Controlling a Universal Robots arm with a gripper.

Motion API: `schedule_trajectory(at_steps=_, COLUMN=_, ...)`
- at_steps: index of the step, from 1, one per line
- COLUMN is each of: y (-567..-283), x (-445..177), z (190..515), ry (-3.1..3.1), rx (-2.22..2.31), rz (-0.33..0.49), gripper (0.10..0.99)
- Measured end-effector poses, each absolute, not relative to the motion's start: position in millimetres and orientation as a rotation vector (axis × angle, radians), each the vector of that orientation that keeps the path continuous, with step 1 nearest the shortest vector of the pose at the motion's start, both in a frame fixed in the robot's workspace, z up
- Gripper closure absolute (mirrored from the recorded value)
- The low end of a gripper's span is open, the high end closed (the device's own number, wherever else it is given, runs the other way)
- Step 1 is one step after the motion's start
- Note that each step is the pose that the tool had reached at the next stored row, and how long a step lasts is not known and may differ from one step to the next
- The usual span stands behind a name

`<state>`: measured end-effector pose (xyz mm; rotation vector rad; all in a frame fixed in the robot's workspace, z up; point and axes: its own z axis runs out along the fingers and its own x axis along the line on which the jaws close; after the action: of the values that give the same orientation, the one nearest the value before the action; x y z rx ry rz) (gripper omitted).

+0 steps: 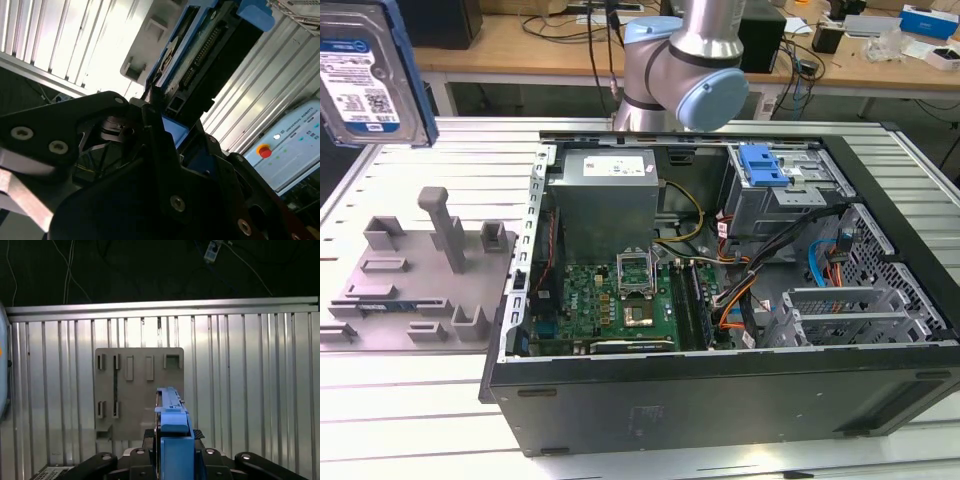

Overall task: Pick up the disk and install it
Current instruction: 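Pick up the disk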

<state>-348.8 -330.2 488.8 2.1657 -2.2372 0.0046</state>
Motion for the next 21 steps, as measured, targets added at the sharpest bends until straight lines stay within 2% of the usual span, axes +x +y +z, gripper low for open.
schedule_trajectory(at_steps=13, y=-350.9, x=-256.7, z=489.0, ry=-2.231, rx=2.160, rz=-0.026, gripper=0.718)
schedule_trajectory(at_steps=21, y=-375.7, x=-209.9, z=489.1, ry=-2.230, rx=2.160, rz=-0.028, gripper=0.718)
